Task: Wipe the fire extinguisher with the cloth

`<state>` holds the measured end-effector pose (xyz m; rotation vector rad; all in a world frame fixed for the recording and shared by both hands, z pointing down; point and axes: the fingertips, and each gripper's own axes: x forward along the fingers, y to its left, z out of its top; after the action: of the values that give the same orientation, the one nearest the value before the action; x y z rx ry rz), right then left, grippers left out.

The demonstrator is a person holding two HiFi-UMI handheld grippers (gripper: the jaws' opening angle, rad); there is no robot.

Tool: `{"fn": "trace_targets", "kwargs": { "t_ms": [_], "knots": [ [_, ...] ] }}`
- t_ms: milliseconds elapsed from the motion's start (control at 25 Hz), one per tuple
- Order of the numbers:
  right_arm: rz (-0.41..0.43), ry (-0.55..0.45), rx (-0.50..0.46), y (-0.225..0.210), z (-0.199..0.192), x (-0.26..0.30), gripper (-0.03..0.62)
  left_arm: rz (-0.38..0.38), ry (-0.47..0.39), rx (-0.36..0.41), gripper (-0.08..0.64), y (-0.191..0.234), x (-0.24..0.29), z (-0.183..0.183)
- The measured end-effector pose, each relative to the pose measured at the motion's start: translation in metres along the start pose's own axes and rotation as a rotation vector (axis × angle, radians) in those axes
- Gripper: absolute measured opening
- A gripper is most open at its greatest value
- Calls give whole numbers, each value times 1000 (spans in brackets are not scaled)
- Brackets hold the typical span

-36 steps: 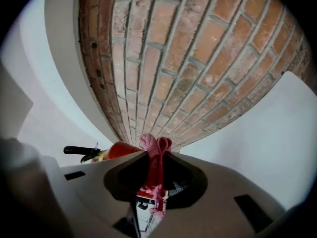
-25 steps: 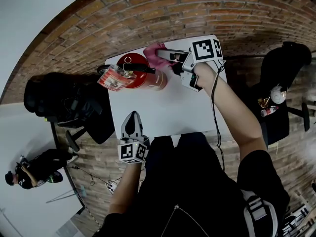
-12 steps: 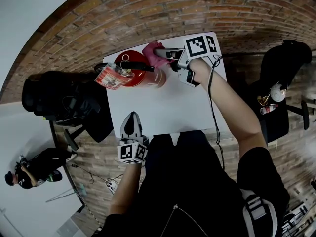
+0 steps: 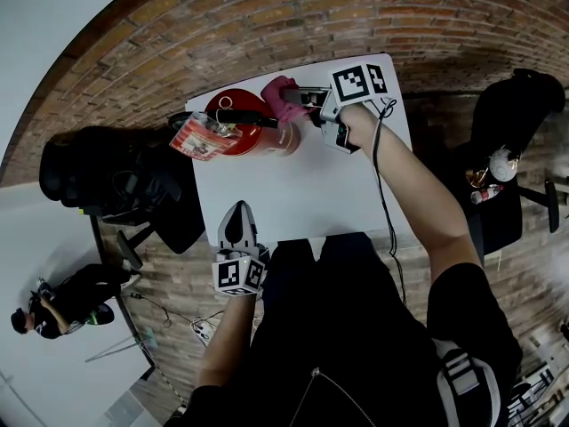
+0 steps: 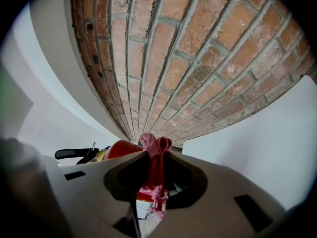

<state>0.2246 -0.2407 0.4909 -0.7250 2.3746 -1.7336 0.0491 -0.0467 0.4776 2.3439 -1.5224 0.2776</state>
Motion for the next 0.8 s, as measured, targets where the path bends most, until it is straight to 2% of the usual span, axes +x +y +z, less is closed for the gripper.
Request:
{"fn": "trace_targets", "kwargs": {
  "t_ms": [800],
  "knots": [
    [-76, 87, -8, -65, -21, 19, 101, 4, 28, 5, 26, 4, 5, -6]
  ]
}}
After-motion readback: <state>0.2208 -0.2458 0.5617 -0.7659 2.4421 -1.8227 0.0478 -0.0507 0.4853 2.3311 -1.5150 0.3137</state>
